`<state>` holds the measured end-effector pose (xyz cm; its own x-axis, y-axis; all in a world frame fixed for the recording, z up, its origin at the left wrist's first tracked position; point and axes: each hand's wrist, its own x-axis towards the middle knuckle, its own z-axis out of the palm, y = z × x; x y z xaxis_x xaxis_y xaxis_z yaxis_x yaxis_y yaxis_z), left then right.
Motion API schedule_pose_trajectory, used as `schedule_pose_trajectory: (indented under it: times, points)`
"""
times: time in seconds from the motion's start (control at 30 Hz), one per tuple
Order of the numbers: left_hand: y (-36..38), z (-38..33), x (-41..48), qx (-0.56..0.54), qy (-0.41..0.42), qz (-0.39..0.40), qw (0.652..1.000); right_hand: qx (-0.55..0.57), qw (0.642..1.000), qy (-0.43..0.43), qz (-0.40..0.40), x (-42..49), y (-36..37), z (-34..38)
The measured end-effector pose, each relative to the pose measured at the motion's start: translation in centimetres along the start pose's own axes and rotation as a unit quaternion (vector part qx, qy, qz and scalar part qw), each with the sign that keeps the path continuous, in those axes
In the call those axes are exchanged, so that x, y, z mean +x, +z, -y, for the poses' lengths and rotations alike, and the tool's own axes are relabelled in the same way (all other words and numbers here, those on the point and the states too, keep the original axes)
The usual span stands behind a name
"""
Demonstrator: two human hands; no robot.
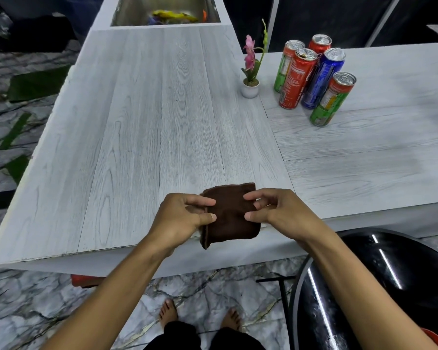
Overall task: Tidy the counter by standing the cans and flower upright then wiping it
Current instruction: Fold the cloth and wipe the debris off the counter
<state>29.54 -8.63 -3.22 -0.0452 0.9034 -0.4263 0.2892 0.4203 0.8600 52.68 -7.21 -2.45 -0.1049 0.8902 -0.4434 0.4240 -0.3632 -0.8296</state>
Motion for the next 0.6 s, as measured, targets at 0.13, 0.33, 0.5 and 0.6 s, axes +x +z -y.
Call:
schedule_pose_trajectory:
  times: [0.13,0.33,0.5,0.6]
  points:
    - [0.07,0.34,0.14,-0.026,0.004,-0.005,1.0,0.02,1.0,0.009,-0.008,0.03,0.39,-0.34]
    - [0.08,0.53,0.21,-0.047,0.005,-0.004,0.999,0.062,0.998,0.005,-0.014,0.03,0.39,-0.68]
    - [0.03,0.63,0.0,-0.06,0.004,-0.004,0.998,0.064,0.998,0.003,-0.024,-0.28,0.44,-0.86]
    - [0.06,0.77,-0.26,-0.07,0.008,-0.004,0.998,0.076,0.997,0.007,-0.031,-0.61,0.42,-0.99]
